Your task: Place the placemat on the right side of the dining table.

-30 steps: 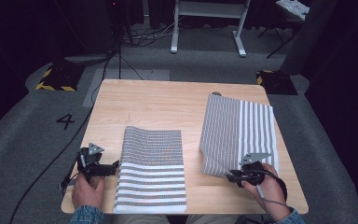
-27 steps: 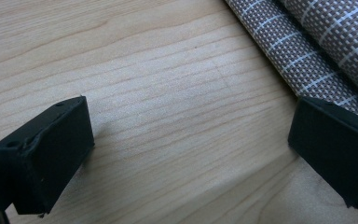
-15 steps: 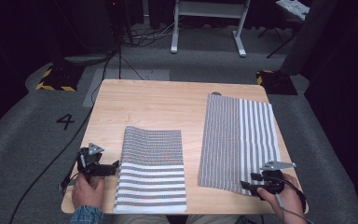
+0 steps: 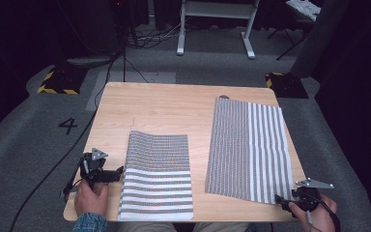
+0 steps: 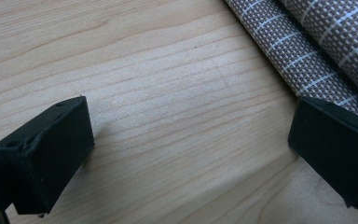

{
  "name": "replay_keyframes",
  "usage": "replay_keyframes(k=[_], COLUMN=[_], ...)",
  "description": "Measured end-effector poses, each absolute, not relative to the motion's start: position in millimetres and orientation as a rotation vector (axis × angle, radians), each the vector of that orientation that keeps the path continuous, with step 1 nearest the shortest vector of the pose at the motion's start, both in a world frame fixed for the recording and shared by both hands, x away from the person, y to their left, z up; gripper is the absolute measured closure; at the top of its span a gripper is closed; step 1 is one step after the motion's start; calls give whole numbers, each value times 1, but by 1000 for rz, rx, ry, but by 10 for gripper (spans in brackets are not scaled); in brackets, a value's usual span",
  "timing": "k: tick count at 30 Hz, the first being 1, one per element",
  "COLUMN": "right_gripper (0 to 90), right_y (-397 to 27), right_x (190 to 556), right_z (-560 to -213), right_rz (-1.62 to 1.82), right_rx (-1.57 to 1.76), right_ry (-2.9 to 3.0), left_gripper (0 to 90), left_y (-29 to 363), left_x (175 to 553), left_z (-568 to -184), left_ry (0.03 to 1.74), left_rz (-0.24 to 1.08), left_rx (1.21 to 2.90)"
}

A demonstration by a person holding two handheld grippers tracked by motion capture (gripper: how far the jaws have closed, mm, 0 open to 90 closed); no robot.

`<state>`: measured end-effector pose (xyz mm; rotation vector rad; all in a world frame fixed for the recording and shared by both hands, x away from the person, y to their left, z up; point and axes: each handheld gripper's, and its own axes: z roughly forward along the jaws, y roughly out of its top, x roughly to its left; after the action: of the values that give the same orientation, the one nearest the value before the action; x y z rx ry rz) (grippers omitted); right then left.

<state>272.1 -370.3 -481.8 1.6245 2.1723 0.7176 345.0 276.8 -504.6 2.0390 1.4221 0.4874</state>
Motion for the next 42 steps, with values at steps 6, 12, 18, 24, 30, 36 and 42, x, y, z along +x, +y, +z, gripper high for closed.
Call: replay_keyframes(k=[6,12,18,24,30,36,42], right_gripper=[285,696,797,533,426,388,336], right_y=[-367,-362,-360,-340,-267,-194,-152], right_x=[275,276,277,274,271,284,302], right_z=[-482,-478,-478,-470,-445,-461,-480], right_rz=[674,709,741,817,952,1012,958], right_rx=[1609,1548,1533,1455,1256,1162,1126], right_ry=[2184,2238,2264,2240,2299,2426,2471], left_gripper=[1,1,1,1,1,1,1], left_y=[277,277,277,277,277,277,277], left_x=[345,345,345,345,345,345,345], left_z=[-505,-505,-505,-505,-505,-505,-505], left_ry=[1420,1422,1420,1422,1422,1422,1422], left_rz=[487,490,487,488,488,488,488], left_rx=[2038,2038,2038,2040,2040,2039,2039])
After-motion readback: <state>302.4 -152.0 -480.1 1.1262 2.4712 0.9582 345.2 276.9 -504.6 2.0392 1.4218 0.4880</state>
